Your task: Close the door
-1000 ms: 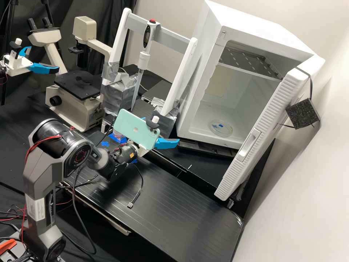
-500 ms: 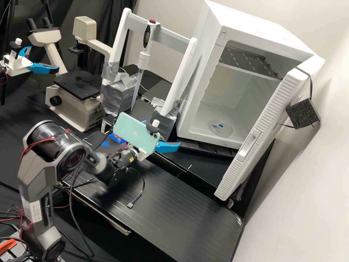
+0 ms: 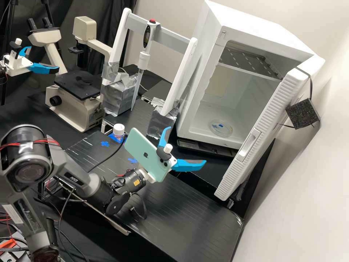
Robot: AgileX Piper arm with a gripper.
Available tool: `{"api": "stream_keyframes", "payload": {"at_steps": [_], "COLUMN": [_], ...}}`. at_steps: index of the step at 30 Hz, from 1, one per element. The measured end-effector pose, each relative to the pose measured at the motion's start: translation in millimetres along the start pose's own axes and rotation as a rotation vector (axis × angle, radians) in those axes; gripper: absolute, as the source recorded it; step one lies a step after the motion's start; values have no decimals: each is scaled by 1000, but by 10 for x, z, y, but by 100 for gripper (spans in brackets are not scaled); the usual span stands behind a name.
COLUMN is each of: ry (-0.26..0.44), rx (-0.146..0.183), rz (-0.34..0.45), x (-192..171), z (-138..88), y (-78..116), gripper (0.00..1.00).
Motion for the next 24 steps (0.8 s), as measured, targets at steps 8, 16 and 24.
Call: {"api": "stream_keyframes", "payload": {"at_steps": [8,16,24], "ry": [-55,-95,-126], "rx": [-16,-42,-86], "rz": [163,213,218], "x": [-28,193,540], "z": [169,407,633], "y": [463,599,551], "gripper": [100,100,100]}}
